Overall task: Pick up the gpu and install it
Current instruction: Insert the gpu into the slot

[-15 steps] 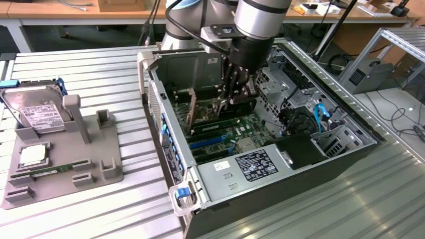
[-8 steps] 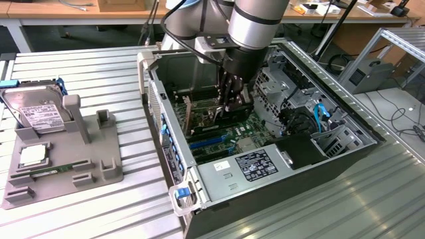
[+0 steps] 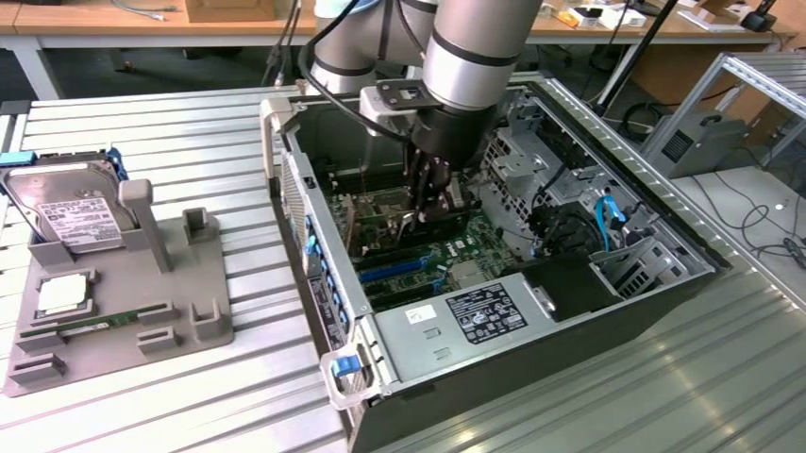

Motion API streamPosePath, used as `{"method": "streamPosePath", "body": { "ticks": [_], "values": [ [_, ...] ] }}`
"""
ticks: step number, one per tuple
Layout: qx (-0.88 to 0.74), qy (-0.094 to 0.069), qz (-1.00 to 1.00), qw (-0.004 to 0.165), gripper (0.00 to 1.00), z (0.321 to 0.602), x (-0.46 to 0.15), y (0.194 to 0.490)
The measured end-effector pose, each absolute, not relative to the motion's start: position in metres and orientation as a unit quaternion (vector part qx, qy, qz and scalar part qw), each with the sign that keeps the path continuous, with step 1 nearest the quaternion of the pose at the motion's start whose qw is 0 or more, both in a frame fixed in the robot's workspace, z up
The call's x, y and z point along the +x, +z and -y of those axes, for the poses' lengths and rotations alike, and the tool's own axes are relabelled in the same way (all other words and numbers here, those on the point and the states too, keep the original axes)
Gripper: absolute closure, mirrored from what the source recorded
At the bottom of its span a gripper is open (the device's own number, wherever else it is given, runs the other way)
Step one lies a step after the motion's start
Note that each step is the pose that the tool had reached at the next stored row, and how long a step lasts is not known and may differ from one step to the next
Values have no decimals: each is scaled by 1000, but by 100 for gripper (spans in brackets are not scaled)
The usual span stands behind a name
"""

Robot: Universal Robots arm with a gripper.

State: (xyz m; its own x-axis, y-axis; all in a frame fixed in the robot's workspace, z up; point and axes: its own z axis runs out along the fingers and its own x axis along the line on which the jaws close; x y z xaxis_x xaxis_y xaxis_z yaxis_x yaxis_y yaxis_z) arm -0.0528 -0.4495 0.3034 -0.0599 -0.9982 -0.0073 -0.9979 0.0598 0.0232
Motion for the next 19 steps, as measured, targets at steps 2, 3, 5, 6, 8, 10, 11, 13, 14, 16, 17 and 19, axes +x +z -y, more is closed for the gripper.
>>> {"method": "streamPosePath", "body": {
  "ticks": [2, 3, 5, 6, 8, 10, 11, 13, 14, 16, 17, 19],
  "values": [
    [686, -11, 728, 5, 73, 450, -55, 300],
    [686, -11, 728, 5, 73, 450, -56, 299],
    [686, -11, 728, 5, 73, 454, -58, 295],
    [686, -11, 728, 5, 73, 457, -59, 293],
    [686, -11, 728, 5, 73, 458, -61, 291],
    [686, -11, 728, 5, 73, 458, -63, 289],
    [686, -11, 728, 5, 73, 459, -65, 288],
    [686, -11, 728, 5, 73, 459, -67, 287],
    [686, -11, 728, 5, 73, 459, -69, 286],
    [686, -11, 728, 5, 73, 462, -72, 285],
    [686, -11, 728, 5, 73, 462, -72, 284],
    [686, -11, 728, 5, 73, 462, -72, 283]
  ]
}}
